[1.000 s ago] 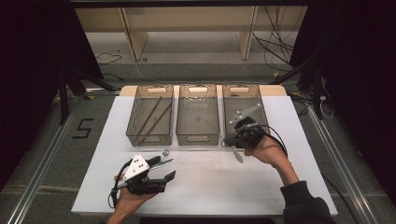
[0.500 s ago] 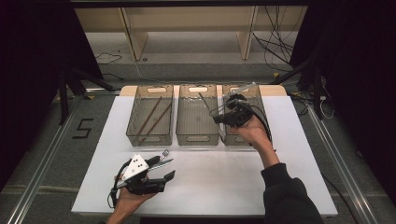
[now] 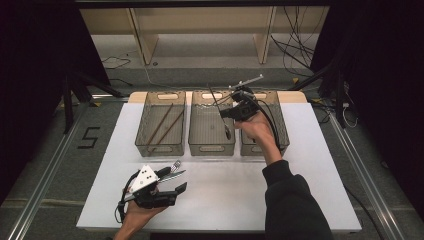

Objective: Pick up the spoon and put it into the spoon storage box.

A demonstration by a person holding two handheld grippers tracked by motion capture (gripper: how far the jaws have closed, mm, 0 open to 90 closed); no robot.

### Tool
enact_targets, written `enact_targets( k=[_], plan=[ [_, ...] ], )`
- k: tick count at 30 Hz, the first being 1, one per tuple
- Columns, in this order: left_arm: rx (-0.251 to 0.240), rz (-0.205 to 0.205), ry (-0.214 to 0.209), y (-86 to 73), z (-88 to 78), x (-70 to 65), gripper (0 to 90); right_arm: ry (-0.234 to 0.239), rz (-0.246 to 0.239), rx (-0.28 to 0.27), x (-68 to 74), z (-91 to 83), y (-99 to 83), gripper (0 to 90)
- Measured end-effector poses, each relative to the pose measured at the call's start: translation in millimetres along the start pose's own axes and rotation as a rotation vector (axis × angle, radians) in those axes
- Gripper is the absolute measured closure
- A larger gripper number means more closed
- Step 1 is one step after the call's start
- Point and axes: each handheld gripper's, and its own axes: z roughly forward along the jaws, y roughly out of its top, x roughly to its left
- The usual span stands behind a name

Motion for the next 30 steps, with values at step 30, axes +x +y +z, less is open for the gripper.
enact_targets(
  k=[30],
  plan=[
    [-0.001,-0.001,-0.004,-0.2,0.0,-0.5,20.1,-0.043,0.043,0.067,-1.9,50.4,-4.7,90.0]
  ],
)
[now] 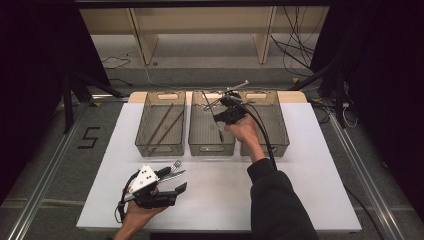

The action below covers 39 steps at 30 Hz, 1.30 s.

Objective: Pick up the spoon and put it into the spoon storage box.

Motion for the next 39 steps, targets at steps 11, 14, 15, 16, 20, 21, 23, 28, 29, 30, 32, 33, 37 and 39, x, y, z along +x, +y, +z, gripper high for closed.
enact_targets(
  k=[11,14,15,16,20,21,23,28,29,30,32,33,37,39],
  plan=[
    [0.001,0.000,-0.001,-0.2,0.2,0.1,20.1,-0.007,0.013,0.018,-2.8,9.2,-7.0,90.0],
    [0.002,0.003,-0.001,-0.1,-0.1,0.5,20.1,-0.004,0.016,0.017,-2.0,10.5,-7.1,90.0],
    [0.003,0.003,-0.001,-0.1,-0.1,0.5,20.1,-0.002,0.017,0.020,-1.5,10.9,-7.2,90.0],
    [0.002,0.003,-0.001,-0.1,-0.1,0.4,20.1,-0.001,0.015,0.022,-1.4,11.6,-7.4,90.0],
    [0.000,0.001,-0.001,-0.1,0.0,0.2,20.1,0.000,0.020,0.026,-0.7,13.5,-7.9,90.0],
    [0.001,0.001,-0.001,-0.1,0.0,0.2,20.1,-0.001,0.018,0.029,-0.9,14.2,-8.1,90.0],
    [0.002,0.002,-0.002,-0.1,-0.1,0.2,20.1,0.000,0.016,0.037,0.0,16.0,-8.6,90.0],
    [0.001,0.001,-0.002,-0.1,-0.1,0.2,20.1,0.001,0.019,0.042,0.6,18.3,-9.4,90.0],
    [0.001,0.000,-0.002,-0.1,0.0,0.3,20.1,0.001,0.015,0.039,0.3,18.6,-9.5,89.8],
    [0.001,0.001,-0.002,-0.1,0.0,0.3,20.1,0.003,0.017,0.039,0.2,18.6,-9.4,88.8],
    [0.001,0.001,-0.002,-0.1,-0.1,0.3,20.1,0.014,0.024,0.035,0.3,17.8,-8.8,84.9],
    [0.001,0.001,-0.002,0.0,-0.1,0.4,20.1,0.014,0.022,0.032,0.6,17.3,-8.5,82.7],
    [0.001,0.003,0.000,0.0,-0.1,0.6,20.1,0.032,0.021,0.035,-0.4,14.4,-8.1,72.8],
    [0.000,0.000,0.000,-0.1,0.1,0.4,20.1,0.038,0.023,0.032,-1.0,12.7,-8.1,68.8]
  ],
)
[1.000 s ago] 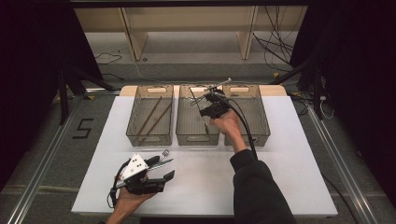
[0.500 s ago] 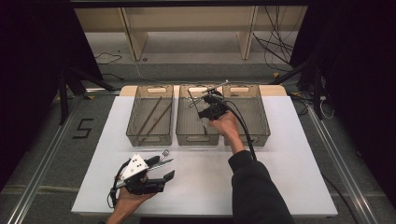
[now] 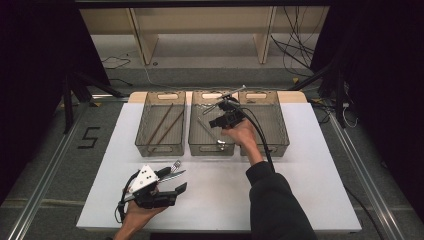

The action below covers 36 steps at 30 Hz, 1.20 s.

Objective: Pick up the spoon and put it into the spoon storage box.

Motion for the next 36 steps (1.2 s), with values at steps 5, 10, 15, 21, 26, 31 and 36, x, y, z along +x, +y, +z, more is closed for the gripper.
enact_targets(
  k=[5,10,15,21,26,31,36],
  plan=[
    [0.000,-0.004,0.001,-0.1,0.1,0.3,20.0,0.018,-0.013,-0.016,1.2,-6.3,0.1,57.7],
    [0.002,0.000,0.003,-0.1,0.0,0.7,19.9,0.026,-0.044,-0.027,5.6,-14.6,-1.1,49.6],
    [0.005,-0.002,0.003,0.0,-0.3,1.8,19.8,0.022,-0.051,-0.050,7.4,-24.8,-6.2,36.6],
    [0.010,-0.014,0.006,0.6,0.0,3.8,19.1,0.047,-0.055,-0.101,9.0,-42.9,-24.3,22.4],
    [0.023,-0.015,0.023,3.7,-1.8,9.6,18.6,0.078,-0.079,-0.151,14.3,-62.8,-46.0,18.5],
    [0.049,-0.029,0.033,13.5,-9.5,22.2,18.3,0.103,-0.097,-0.202,19.4,-84.9,-68.0,18.3],
    [0.101,-0.042,0.049,22.3,-17.4,37.9,18.2,0.109,-0.113,-0.232,22.0,-100.9,-90.6,18.4]
  ],
)
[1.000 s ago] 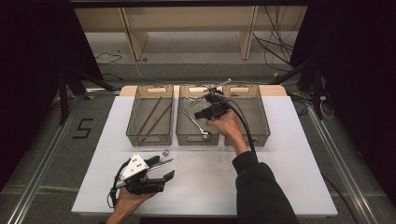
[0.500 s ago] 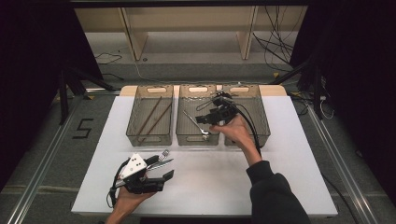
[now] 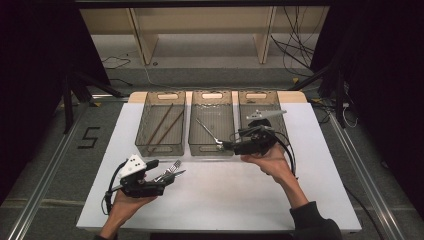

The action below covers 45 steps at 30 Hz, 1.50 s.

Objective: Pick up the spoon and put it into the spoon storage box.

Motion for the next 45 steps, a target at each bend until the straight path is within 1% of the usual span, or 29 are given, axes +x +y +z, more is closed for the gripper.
enact_targets(
  k=[3,5,7,11,16,19,22,23,26,28,29,31,34,37,45],
  plan=[
    [0.039,-0.004,0.006,4.0,-1.0,5.2,18.2,-0.009,-0.001,-0.013,1.0,-8.4,-12.7,18.4],
    [0.073,0.008,0.015,6.5,-0.7,7.7,18.2,-0.012,0.000,-0.021,0.7,-13.4,-21.4,18.4],
    [0.099,0.006,0.016,8.7,0.1,9.9,18.2,-0.012,0.006,-0.031,0.6,-18.7,-30.0,18.5],
    [0.182,0.029,0.032,11.3,3.4,12.6,18.2,-0.009,0.007,-0.039,2.7,-27.9,-47.8,18.6],
    [0.248,0.021,0.050,12.6,5.6,17.4,18.2,-0.009,-0.003,-0.052,5.4,-36.6,-69.5,18.7],
    [0.270,0.016,0.060,13.0,4.0,19.8,18.5,-0.003,0.006,-0.070,5.2,-41.3,-80.3,19.0],
    [0.299,0.023,0.072,12.4,1.6,21.6,18.8,-0.009,0.001,-0.070,5.8,-44.0,-87.4,19.0],
    [0.311,0.026,0.076,12.0,0.8,22.1,18.8,-0.004,0.000,-0.068,6.0,-44.4,-89.5,19.0],
    [0.332,0.020,0.078,10.4,-1.2,23.6,19.0,-0.009,-0.003,-0.067,7.7,-44.2,-95.2,19.0],
    [0.353,0.028,0.084,9.4,-1.8,23.9,19.1,-0.011,-0.004,-0.070,8.6,-43.9,-98.7,19.0],
    [0.355,0.029,0.086,8.7,-1.7,23.6,19.1,-0.011,-0.005,-0.071,9.2,-43.8,-100.4,19.0],
    [0.364,0.031,0.084,8.0,-1.9,23.5,19.0,-0.014,-0.011,-0.074,10.7,-44.2,-103.7,18.9],
    [0.376,0.027,0.084,6.9,-1.3,22.6,19.0,-0.007,-0.011,-0.082,11.9,-45.4,-108.7,18.9],
    [0.405,0.037,0.080,6.7,-0.9,20.8,19.1,-0.009,-0.018,-0.085,13.0,-46.3,-113.4,18.9],
    [0.471,0.062,0.076,4.7,-0.1,17.7,21.2,-0.019,-0.002,-0.088,12.7,-50.9,-121.9,19.0]
  ],
)
